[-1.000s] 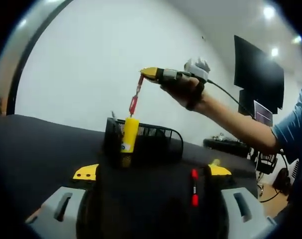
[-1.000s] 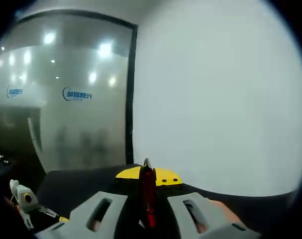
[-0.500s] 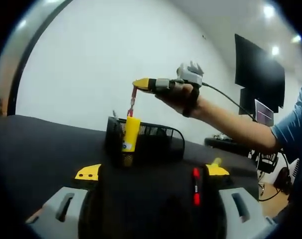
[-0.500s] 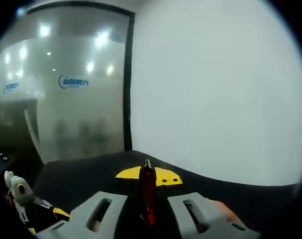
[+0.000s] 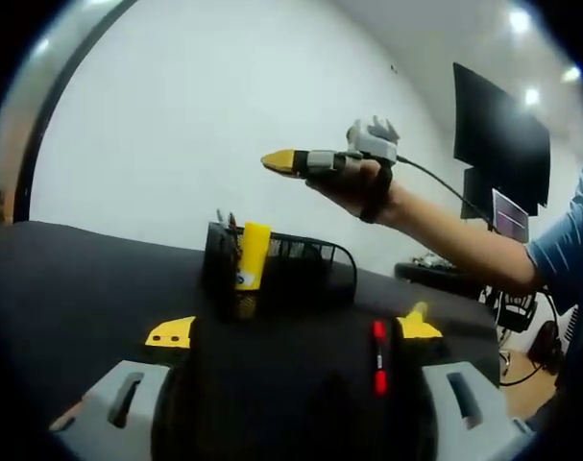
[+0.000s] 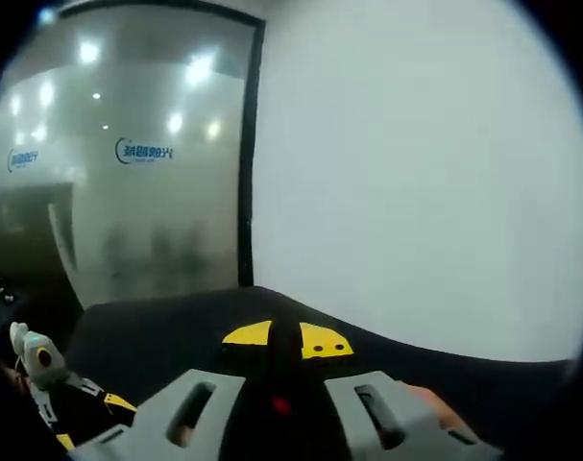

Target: Pick up pens and glue sticks and place them into the holder.

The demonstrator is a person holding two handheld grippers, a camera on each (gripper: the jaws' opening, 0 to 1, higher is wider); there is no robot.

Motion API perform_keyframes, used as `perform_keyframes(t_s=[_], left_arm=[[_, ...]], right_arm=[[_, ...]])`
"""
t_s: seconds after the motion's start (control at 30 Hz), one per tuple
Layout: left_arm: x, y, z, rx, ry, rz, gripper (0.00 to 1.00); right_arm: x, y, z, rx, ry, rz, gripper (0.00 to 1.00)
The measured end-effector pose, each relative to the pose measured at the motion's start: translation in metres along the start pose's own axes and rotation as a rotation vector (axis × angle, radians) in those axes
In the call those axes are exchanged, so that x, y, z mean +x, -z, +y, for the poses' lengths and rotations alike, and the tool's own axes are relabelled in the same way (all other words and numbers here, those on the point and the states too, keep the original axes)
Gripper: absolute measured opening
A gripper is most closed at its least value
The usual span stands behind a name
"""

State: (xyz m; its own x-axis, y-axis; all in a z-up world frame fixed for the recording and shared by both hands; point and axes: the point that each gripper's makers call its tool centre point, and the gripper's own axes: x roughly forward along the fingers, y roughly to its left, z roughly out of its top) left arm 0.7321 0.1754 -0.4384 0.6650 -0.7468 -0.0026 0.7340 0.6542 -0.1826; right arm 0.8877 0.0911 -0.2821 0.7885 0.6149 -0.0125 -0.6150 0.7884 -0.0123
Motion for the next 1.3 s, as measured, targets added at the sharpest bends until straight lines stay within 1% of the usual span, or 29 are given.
perform_keyframes(t_s=[0.13,0.23,0.27,0.33,0.37,0.4,0.43,0.5,0.53,0.6,0.63,0.7,0.8,0.83,0.87,0.9,0.93,0.97,1.03,1.1,1.13,1.17,1.2,1.23,1.27,1.3], left_arm=[[0.000,0.002,-0.004,0.003,-0.003,0.005,0.78],[0.000,0.002,-0.006,0.005,-0.004,0.008,0.78],[0.000,0.002,-0.006,0.005,-0.003,0.008,0.77],[-0.001,0.002,-0.007,0.002,-0.003,0.004,0.77],[-0.001,0.002,-0.007,0.002,-0.005,0.003,0.77],[-0.001,0.002,-0.007,0.001,-0.006,0.004,0.77],[-0.001,0.002,-0.008,-0.001,-0.004,0.005,0.76],[-0.002,0.003,-0.010,0.002,-0.006,0.009,0.76],[-0.001,0.003,-0.009,0.002,-0.006,0.009,0.76],[-0.001,0.003,-0.007,0.003,-0.008,0.010,0.75],[-0.001,0.003,-0.007,0.004,-0.009,0.011,0.75],[-0.001,0.003,-0.005,0.004,-0.009,0.011,0.73],[-0.002,0.003,-0.007,-0.002,0.011,0.012,0.57],[-0.002,0.004,-0.007,-0.004,0.012,0.020,0.53],[-0.002,0.004,-0.009,0.001,0.011,0.023,0.52],[-0.002,0.005,-0.009,0.005,0.006,0.027,0.52],[-0.002,0.006,-0.006,0.006,-0.007,0.033,0.53],[-0.002,0.004,-0.002,-0.004,-0.025,0.026,0.54],[-0.004,-0.002,0.005,-0.031,-0.052,-0.004,0.56],[-0.006,-0.004,0.012,-0.044,-0.071,-0.013,0.57],[-0.006,-0.004,0.012,-0.046,-0.071,-0.016,0.57],[-0.006,-0.004,0.012,-0.051,-0.073,-0.016,0.57],[-0.006,-0.003,0.008,-0.054,-0.078,-0.014,0.57],[-0.006,-0.002,0.008,-0.050,-0.083,-0.011,0.57],[-0.006,-0.002,0.009,-0.047,-0.087,-0.008,0.57],[-0.006,-0.001,0.010,-0.045,-0.089,-0.004,0.58]], right_arm=[[-0.020,-0.006,0.002,-0.022,0.000,-0.014,0.06],[-0.045,-0.012,0.011,-0.054,-0.027,-0.039,0.09],[-0.054,-0.015,0.018,-0.081,-0.062,-0.057,0.09],[-0.073,-0.017,0.036,-0.135,-0.146,-0.066,0.10],[-0.079,-0.016,0.042,-0.154,-0.169,-0.059,0.11],[-0.091,-0.012,0.057,-0.211,-0.244,-0.037,0.11],[-0.096,-0.010,0.063,-0.238,-0.273,-0.021,0.13],[-0.110,-0.007,0.076,-0.339,-0.304,0.001,0.18],[-0.116,-0.003,0.081,-0.377,-0.325,0.022,0.20],[-0.124,0.000,0.086,-0.439,-0.329,0.043,0.21],[-0.128,0.003,0.088,-0.449,-0.338,0.055,0.21],[-0.134,0.004,0.089,-0.450,-0.336,0.057,0.20],[-0.144,0.011,0.093,-0.451,-0.375,0.095,0.20],[-0.147,0.015,0.094,-0.458,-0.391,0.112,0.20],[-0.149,0.018,0.096,-0.463,-0.403,0.129,0.19],[-0.151,0.024,0.100,-0.471,-0.423,0.160,0.19],[-0.153,0.030,0.105,-0.485,-0.451,0.188,0.18],[-0.155,0.036,0.109,-0.482,-0.475,0.215,0.18],[-0.156,0.050,0.123,-0.528,-0.531,0.273,0.18],[-0.154,0.064,0.134,-0.567,-0.561,0.320,0.18],[-0.154,0.070,0.138,-0.577,-0.574,0.345,0.18],[-0.154,0.080,0.142,-0.590,-0.594,0.389,0.17],[-0.155,0.089,0.147,-0.603,-0.613,0.425,0.14],[-0.154,0.097,0.151,-0.631,-0.630,0.457,0.14],[-0.154,0.106,0.154,-0.656,-0.645,0.486,0.14],[-0.153,0.112,0.158,-0.686,-0.660,0.492,0.14]])
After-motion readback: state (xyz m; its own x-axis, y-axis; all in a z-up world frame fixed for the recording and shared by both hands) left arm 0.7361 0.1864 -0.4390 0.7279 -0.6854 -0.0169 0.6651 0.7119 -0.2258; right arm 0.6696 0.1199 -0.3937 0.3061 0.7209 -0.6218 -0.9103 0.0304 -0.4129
